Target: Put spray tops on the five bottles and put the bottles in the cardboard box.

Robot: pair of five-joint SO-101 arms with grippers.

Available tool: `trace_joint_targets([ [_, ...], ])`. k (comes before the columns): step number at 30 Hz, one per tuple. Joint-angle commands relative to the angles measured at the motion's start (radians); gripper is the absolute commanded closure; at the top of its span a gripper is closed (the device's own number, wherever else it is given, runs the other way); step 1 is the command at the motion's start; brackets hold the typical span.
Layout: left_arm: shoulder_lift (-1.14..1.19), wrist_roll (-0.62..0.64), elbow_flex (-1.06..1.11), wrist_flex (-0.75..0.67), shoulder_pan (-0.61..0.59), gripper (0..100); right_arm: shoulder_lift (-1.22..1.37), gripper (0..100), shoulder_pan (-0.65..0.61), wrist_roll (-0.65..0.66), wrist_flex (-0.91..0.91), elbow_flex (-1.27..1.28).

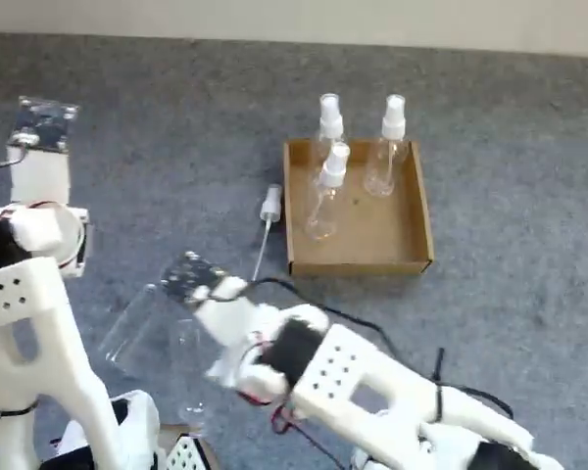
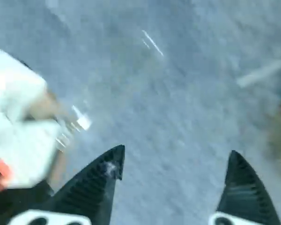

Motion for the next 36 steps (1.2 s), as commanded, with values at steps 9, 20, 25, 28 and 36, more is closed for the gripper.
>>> trace_joint_targets([
  [9,-0.016,-0.048,0.101,-0.143,-0.127,95,0.185,70.1,-0.117,-0.213,-0.414,-0.019],
  [20,-0.015,-0.048,0.110,-0.169,-0.130,95,0.361,70.2,-0.035,-0.292,-0.417,-0.010],
  [25,-0.015,-0.043,0.108,-0.169,-0.124,95,0.418,76.9,-0.025,-0.284,-0.414,0.030],
  [28,-0.016,-0.043,0.108,-0.164,-0.127,95,0.455,88.2,-0.025,-0.282,-0.414,0.038],
  [36,-0.019,-0.044,0.108,-0.169,-0.131,95,0.351,96.1,0.127,0.012,-0.073,-0.004],
])
